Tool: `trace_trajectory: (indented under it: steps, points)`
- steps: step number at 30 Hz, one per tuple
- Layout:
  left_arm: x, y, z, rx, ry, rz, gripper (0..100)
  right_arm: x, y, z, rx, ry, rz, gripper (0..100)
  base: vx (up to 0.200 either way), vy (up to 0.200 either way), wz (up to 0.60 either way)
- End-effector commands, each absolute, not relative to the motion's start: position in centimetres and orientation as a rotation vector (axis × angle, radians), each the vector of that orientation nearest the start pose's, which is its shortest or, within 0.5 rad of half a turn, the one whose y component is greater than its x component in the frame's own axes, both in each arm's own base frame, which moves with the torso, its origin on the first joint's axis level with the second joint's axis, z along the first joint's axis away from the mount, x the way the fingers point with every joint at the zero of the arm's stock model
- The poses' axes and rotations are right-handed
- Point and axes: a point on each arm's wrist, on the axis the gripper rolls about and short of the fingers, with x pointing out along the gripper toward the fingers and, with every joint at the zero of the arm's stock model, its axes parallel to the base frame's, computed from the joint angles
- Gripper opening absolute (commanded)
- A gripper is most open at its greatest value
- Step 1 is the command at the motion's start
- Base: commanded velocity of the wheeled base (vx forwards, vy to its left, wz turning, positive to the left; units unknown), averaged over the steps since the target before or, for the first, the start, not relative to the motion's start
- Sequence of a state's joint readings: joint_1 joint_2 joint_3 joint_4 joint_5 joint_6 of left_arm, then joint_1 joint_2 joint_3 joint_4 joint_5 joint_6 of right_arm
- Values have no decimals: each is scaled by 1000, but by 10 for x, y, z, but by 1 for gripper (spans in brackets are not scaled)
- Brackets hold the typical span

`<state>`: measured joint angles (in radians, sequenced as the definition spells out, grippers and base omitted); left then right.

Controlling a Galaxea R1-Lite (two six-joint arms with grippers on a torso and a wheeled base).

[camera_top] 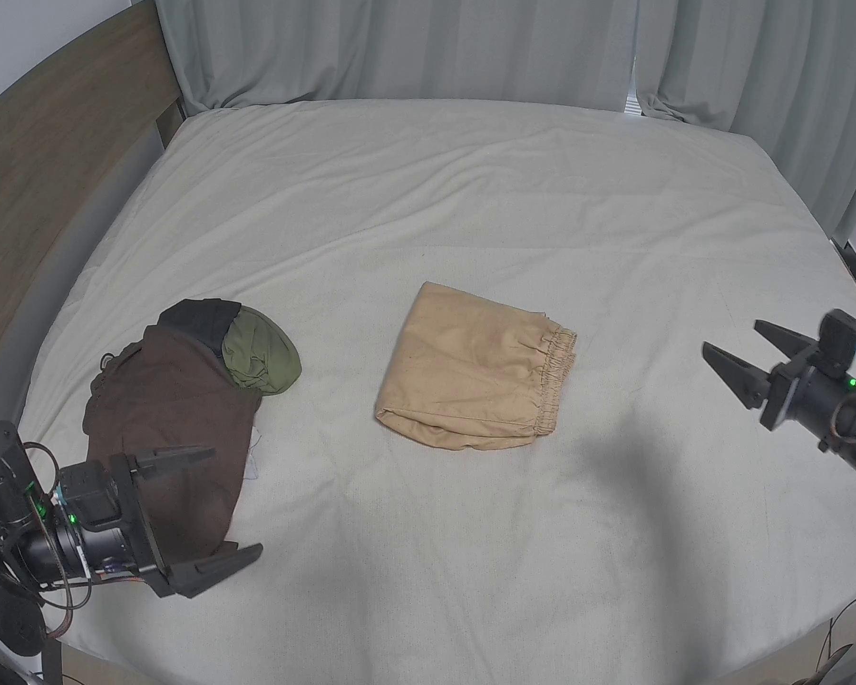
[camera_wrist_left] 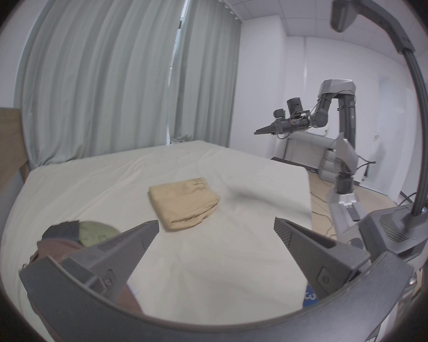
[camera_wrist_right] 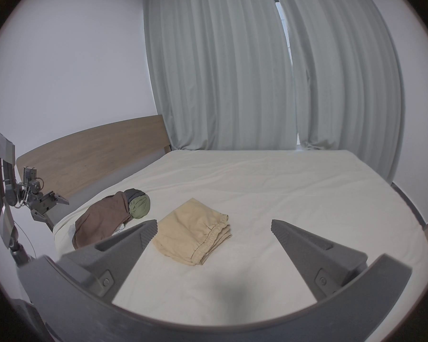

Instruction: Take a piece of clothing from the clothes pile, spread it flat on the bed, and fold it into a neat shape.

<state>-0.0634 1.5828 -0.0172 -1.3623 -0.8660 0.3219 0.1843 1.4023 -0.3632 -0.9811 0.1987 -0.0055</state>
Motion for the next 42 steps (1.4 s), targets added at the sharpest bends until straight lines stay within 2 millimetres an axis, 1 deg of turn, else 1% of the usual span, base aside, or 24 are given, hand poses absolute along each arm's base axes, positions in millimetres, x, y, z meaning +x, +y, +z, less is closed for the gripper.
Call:
trace_trajectory:
  steps: [1,4,5,7,10,11,12,14,15,17,19,20,21,22,24,25,26,27,28,30,33,36,38,42]
  points:
    - [130,-54,130,271,-94,-1118,100,121,18,175,-22,-54,315,100,0,0,0]
    - [122,-55,132,276,-86,-1096,100,101,14,164,-23,-60,308,100,0,0,0]
    - [118,-55,133,281,-75,-1062,100,88,13,158,-24,-78,301,100,0,0,0]
    - [114,-54,133,281,-61,-1039,100,73,11,155,-25,-115,298,100,0,0,0]
    - [108,-52,134,277,-55,-1035,100,58,10,155,-29,-154,296,100,0,0,0]
    - [108,-52,134,277,-55,-1035,100,58,10,155,-29,-154,296,100,0,0,0]
    - [102,-49,133,268,-29,-1024,100,38,8,152,-32,-198,295,100,0,0,0]
    - [100,-48,131,267,-15,-1023,100,33,8,151,-36,-205,294,100,0,0,0]
    - [94,-46,129,264,20,-1016,100,21,7,145,-35,-217,291,100,0,0,0]
    - [84,-42,127,259,45,-1002,100,6,5,137,-38,-235,278,100,0,0,0]
    - [83,-42,127,259,47,-999,100,4,5,135,-38,-236,277,100,0,0,0]
    - [67,-35,121,243,103,-954,100,-12,4,117,-41,-226,272,100,0,0,0]
    - [63,-33,120,236,121,-934,100,-15,4,112,-42,-217,271,100,0,0,0]
    - [53,-28,115,214,167,-872,100,-21,3,101,-41,-191,264,100,0,0,0]
    - [38,-22,109,168,196,-802,100,-24,4,95,-39,-186,217,100,0,0,0]
    - [38,-22,109,168,196,-802,100,-24,4,95,-39,-186,217,100,0,0,0]
    - [26,-17,105,125,197,-760,100,-24,4,91,-38,-154,190,100,0,0,0]
    - [19,-15,101,110,193,-725,100,-24,4,88,-34,-129,169,100,0,0,0]
    - [16,-14,100,106,189,-711,100,-24,4,88,-32,-121,155,100,0,0,0]
    - [4,-11,96,108,125,-638,100,-23,2,82,-15,-63,82,100,0,0,0]
    - [-12,-10,91,102,36,-519,100,-23,1,83,6,-69,51,100,0,0,0]
    - [-20,-11,84,88,-9,-427,100,-23,1,80,9,-44,25,100,0,0,0]
    - [-20,-11,83,82,-9,-416,100,-23,1,80,9,-44,25,100,0,0,0]
    - [-18,-9,85,79,-12,-301,100,-23,1,79,-25,-39,39,100,0,0,0]
